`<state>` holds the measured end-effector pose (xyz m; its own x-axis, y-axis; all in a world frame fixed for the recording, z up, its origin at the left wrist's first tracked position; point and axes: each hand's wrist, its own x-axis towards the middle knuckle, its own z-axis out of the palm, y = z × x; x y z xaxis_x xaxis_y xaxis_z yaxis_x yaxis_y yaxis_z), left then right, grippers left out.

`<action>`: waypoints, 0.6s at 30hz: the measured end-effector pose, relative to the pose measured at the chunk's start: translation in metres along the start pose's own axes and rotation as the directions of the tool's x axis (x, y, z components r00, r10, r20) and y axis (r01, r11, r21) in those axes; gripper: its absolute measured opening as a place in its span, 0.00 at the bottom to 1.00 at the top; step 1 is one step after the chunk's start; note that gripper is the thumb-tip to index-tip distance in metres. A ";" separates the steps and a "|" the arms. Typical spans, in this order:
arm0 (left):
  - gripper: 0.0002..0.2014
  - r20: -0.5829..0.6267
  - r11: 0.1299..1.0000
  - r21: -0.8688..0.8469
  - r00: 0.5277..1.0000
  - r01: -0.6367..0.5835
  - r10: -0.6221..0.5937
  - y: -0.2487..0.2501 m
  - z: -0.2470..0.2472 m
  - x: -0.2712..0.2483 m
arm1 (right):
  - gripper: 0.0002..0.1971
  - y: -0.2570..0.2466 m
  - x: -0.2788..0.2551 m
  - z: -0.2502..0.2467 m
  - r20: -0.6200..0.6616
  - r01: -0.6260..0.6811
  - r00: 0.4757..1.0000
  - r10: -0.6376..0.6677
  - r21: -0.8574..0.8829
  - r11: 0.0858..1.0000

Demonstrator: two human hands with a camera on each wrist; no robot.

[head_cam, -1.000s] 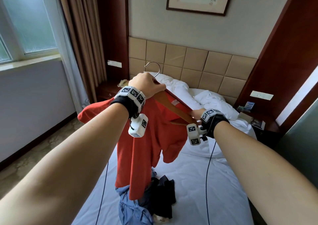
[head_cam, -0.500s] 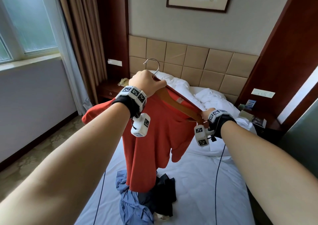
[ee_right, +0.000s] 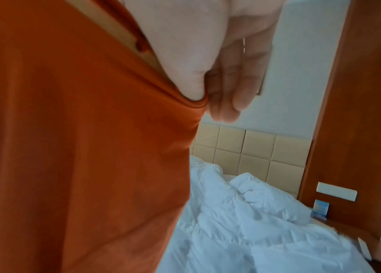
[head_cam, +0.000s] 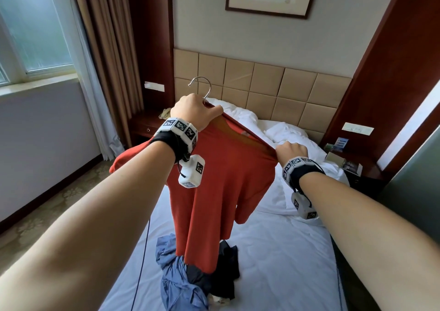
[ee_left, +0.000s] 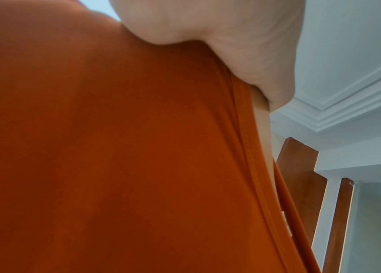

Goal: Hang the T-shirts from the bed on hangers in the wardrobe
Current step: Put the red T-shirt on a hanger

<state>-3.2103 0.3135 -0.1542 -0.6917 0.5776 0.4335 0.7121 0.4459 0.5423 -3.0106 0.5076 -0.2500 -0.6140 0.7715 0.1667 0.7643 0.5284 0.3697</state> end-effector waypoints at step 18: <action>0.31 0.050 0.989 -0.148 0.998 -0.028 0.036 -0.005 0.008 -0.004 | 0.23 -0.041 0.018 -0.062 0.260 -0.249 0.964 0.047 0.836 0.489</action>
<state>-3.2104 0.3141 -0.1640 -0.6586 0.6269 0.4163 0.7059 0.3230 0.6304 -3.0648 0.4777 -0.2059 -0.5048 0.8612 -0.0595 0.6915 0.3621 -0.6251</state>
